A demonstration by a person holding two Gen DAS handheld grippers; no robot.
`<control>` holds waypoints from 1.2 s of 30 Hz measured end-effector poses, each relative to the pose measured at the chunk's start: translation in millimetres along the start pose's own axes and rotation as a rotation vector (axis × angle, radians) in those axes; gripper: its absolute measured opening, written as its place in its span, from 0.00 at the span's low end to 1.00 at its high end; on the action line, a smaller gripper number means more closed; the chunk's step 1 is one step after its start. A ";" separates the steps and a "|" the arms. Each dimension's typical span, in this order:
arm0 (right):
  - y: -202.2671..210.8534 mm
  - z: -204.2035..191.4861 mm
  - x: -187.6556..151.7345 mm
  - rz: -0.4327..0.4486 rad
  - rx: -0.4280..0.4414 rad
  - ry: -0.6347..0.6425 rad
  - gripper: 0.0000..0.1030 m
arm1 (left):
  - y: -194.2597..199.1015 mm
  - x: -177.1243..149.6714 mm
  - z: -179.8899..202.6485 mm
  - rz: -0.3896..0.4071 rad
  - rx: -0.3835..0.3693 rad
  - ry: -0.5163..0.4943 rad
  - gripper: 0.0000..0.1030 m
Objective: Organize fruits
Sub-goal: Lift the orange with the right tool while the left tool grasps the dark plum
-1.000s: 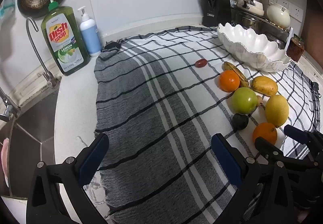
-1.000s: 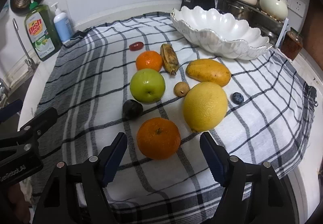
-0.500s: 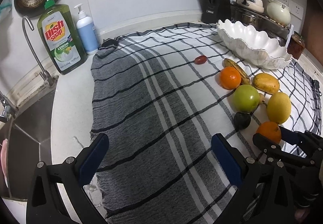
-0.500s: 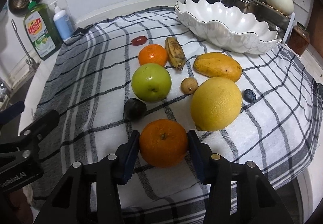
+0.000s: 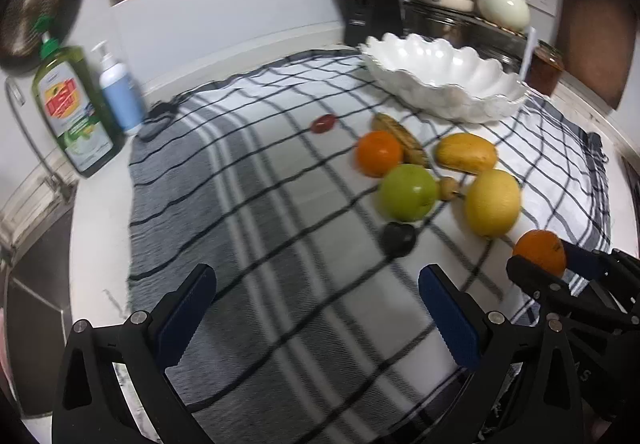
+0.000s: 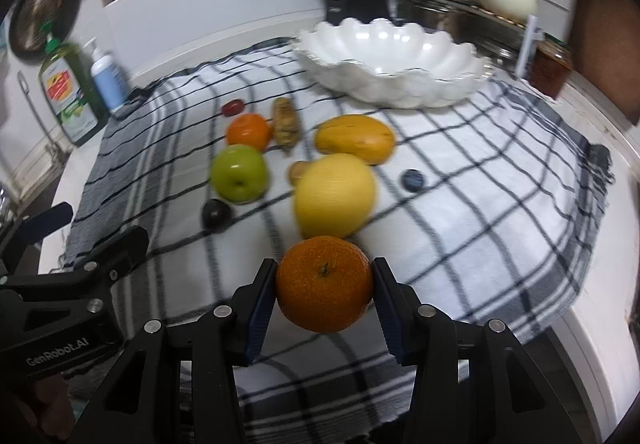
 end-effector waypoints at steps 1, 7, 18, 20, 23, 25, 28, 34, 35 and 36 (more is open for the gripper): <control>1.9 4.8 -1.8 0.003 -0.007 -0.008 0.47 | -1.3 0.3 5.1 -0.002 -0.009 -0.007 1.00; 6.5 33.0 -0.6 0.021 -0.069 -0.059 0.47 | -12.5 5.8 28.9 -0.009 -0.055 -0.031 1.00; -3.8 53.7 11.1 0.029 -0.122 -0.091 0.47 | -46.1 7.7 49.5 -0.066 -0.097 -0.072 0.66; -6.6 55.5 12.0 0.025 -0.124 -0.096 0.47 | -49.6 8.6 51.3 -0.070 -0.099 -0.079 0.61; -11.6 58.2 13.0 0.017 -0.122 -0.101 0.47 | -55.1 9.5 53.2 -0.079 -0.100 -0.086 0.51; -14.0 59.0 12.7 0.011 -0.120 -0.101 0.47 | -58.3 10.6 54.1 -0.082 -0.099 -0.090 0.46; -17.0 59.5 12.4 0.004 -0.117 -0.104 0.47 | -62.2 11.1 54.7 -0.087 -0.098 -0.093 0.43; -19.2 60.6 10.9 -0.001 -0.114 -0.109 0.47 | -69.7 6.6 59.6 -0.111 -0.107 -0.106 0.37; -19.3 60.7 10.9 -0.001 -0.114 -0.109 0.47 | -70.6 5.6 60.4 -0.115 -0.109 -0.108 0.33; -19.2 60.8 10.9 -0.002 -0.115 -0.108 0.47 | -71.2 4.4 60.9 -0.118 -0.111 -0.109 0.31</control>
Point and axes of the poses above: each gripper's, at about its wrist camera, not at the fingertips, and y roughly against the way its jaws point, z to its right, x to its top, the point moved 7 cm from there along -y, roughly the way its jaws point, and after that the axes turned 8 degrees about y, right-handed, at the moved point
